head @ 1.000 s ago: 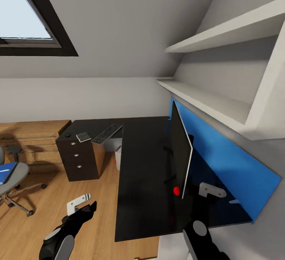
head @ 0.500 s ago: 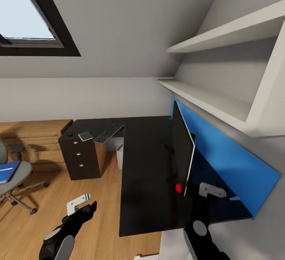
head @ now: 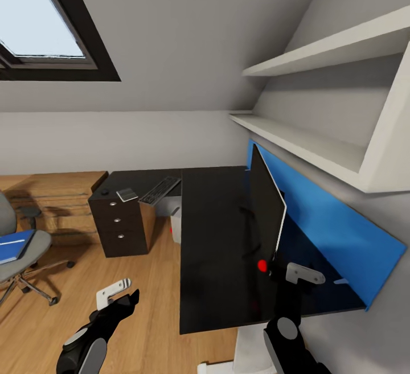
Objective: In the bedroom, organize the workspace by keeping the computer under the desk, ensuring the monitor is on the desk, placing the keyboard on the desk next to the monitor, placing the mouse on the desk next to the keyboard, moving the folder from the swivel chair onto the desk next to the mouse, stacking the notebook on top of the folder with the pen on top of the notebook, and positioning the swivel chair next to the desk.
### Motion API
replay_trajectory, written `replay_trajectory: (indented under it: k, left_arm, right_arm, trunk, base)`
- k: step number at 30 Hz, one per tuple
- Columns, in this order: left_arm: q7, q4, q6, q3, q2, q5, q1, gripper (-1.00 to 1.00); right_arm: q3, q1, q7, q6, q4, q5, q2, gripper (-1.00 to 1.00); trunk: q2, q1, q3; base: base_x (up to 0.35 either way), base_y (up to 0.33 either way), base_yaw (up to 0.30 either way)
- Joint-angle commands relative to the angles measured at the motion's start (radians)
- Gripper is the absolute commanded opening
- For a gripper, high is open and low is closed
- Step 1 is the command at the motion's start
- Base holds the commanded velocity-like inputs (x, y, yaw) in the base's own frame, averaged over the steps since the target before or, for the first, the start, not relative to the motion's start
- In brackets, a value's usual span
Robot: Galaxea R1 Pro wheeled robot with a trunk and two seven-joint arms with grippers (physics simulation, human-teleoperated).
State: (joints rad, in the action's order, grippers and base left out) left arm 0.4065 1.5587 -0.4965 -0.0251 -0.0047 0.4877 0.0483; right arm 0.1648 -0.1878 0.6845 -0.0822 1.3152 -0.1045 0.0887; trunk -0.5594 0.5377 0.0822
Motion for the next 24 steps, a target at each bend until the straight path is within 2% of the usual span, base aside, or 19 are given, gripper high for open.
replay_trajectory:
  k: [1, 11, 19, 24]
  left_arm:
    - [0.01, 0.001, -0.002, -0.001, 0.0, 0.011, 0.001, 1.0]
    - [0.01, 0.001, -0.002, -0.001, 0.0, 0.01, 0.001, 1.0]
    - [0.01, 0.001, -0.002, -0.001, 0.0, 0.01, 0.001, 1.0]
    - [0.011, 0.001, -0.002, -0.002, 0.0, 0.01, 0.001, 1.0]
  right_arm:
    - [0.001, -0.001, 0.005, 0.0, -0.001, -0.004, 0.0, 1.0]
    - [0.004, -0.001, 0.003, -0.001, 0.0, -0.004, 0.0, 1.0]
    - [0.041, -0.001, 0.006, -0.001, 0.006, -0.003, 0.002, 1.0]
    - [0.044, -0.001, 0.009, -0.001, 0.005, -0.005, 0.0, 1.0]
  trunk:
    - [-0.002, 0.001, 0.002]
    - [-0.002, 0.001, 0.002]
    - [-0.002, 0.001, 0.002]
    - [-0.002, 0.001, 0.002]
  base:
    - [0.025, 0.028, 0.0]
    - [0.003, 0.003, 0.0]
    - [0.007, 0.0, 0.0]
    - [0.203, 0.031, 0.0]
